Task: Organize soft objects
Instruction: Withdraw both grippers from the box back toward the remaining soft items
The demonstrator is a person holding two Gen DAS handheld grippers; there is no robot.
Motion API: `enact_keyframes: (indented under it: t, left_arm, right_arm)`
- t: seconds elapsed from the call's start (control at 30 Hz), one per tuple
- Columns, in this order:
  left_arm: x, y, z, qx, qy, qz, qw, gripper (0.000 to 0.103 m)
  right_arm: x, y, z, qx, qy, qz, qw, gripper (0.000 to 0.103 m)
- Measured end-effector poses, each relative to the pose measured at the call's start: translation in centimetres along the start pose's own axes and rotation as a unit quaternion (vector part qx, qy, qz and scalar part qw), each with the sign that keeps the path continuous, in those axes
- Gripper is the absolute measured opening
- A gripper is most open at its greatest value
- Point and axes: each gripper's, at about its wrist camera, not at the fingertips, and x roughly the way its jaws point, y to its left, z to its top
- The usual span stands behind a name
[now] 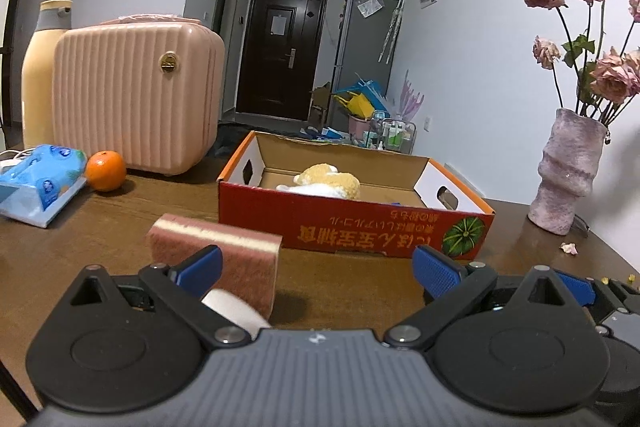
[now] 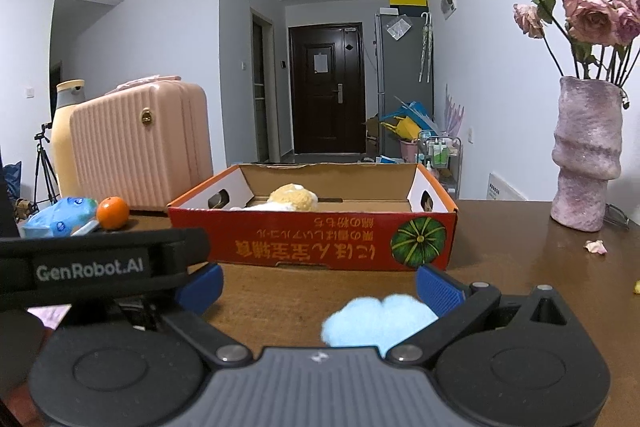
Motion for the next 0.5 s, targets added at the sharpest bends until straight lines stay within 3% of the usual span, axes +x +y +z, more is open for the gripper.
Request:
enact_keyframes:
  t: [0.5]
  left_arm:
    - [-5.7, 1.3, -1.1, -0.004, -0.026, 0.021, 0.9994, 0.103]
  right_arm:
    - [-5.3, -0.9, -1.1, 0.007, -0.028, -0.027, 0.999, 0.103]
